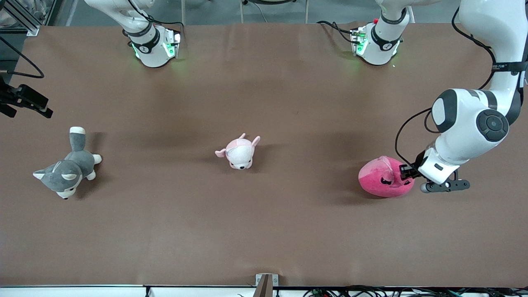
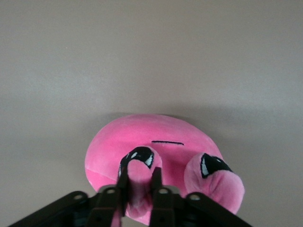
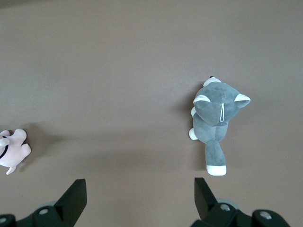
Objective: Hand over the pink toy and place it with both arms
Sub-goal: 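Lift the pink plush with the left gripper while the right gripper approaches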
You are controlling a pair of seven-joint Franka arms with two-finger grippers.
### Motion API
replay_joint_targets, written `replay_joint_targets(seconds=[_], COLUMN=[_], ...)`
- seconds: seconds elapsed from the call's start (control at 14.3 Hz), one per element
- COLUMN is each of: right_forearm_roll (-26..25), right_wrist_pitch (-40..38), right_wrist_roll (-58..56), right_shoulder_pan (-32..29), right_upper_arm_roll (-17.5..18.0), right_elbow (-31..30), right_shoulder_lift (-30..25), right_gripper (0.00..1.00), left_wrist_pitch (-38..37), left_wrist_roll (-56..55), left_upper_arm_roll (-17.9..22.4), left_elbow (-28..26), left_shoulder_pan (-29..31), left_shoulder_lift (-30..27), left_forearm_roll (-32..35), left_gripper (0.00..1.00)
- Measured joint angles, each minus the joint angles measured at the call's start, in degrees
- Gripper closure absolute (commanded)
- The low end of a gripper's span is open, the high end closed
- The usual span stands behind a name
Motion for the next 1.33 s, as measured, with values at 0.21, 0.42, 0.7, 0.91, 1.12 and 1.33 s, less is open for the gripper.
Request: replay_joint_targets(seconds=[0.21,0.42,0.7,0.91,1.12,1.33], right_forearm_roll=[0.0,0.0,0.1,4.7,9.3,13.7], right_wrist_pitch=[0.0,0.0,0.0,-0.7,-1.3,-1.7], right_wrist_roll=[0.0,0.0,0.0,0.0,0.0,0.0], right_shoulder_pan=[0.0,-0.1,-0.1,-0.1,0.6,2.7], right_upper_arm_roll=[0.0,-0.1,-0.2,-0.1,0.4,0.7], right_elbow=[0.0,0.1,0.3,0.3,0.2,0.2], right_shoulder_lift=[0.0,0.0,0.0,0.0,0.0,0.2], right_gripper=[0.00,0.00,0.00,0.05,0.24,0.34], left_wrist_pitch=[-0.7,-6.4,-17.5,-24.3,-26.6,-26.7], left_wrist_roll=[0.0,-0.1,-0.3,-0.3,-1.2,-8.9], left_upper_arm_roll=[-0.5,-2.7,-4.0,-8.5,-14.3,-17.9], left_elbow=[0.7,1.4,2.3,7.8,13.8,18.3], left_shoulder_pan=[0.0,-0.1,-0.3,-0.5,-0.9,-2.3], left_shoulder_lift=[-0.7,-5.1,-12.2,-13.3,-11.7,-8.2], left_forearm_roll=[-0.5,-3.2,-9.1,-10.2,-11.0,-13.4], left_gripper=[1.00,1.00,1.00,1.00,1.00,1.00])
